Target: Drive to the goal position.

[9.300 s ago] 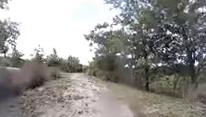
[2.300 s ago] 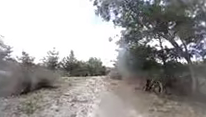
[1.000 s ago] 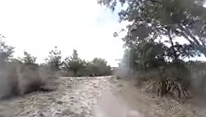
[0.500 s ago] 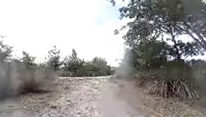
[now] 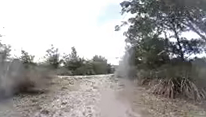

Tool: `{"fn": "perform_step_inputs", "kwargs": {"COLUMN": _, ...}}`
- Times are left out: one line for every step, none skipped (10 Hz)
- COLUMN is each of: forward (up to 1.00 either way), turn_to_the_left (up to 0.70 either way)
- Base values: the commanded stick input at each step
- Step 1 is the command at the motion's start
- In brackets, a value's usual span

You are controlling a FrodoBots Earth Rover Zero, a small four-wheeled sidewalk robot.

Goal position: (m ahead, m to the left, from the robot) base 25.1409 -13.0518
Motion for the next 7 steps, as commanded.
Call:
{"fn": "perform_step_inputs", "kwargs": {"forward": 0.45, "turn_to_the_left": 0.0}}
{"fn": "perform_step_inputs", "kwargs": {"forward": 0.45, "turn_to_the_left": 0.0}}
{"fn": "perform_step_inputs", "kwargs": {"forward": 0.45, "turn_to_the_left": 0.0}}
{"fn": "perform_step_inputs", "kwargs": {"forward": 0.45, "turn_to_the_left": 0.0}}
{"fn": "perform_step_inputs", "kwargs": {"forward": 0.45, "turn_to_the_left": 0.0}}
{"fn": "perform_step_inputs", "kwargs": {"forward": 0.45, "turn_to_the_left": 0.0}}
{"fn": "perform_step_inputs", "kwargs": {"forward": 0.45, "turn_to_the_left": 0.0}}
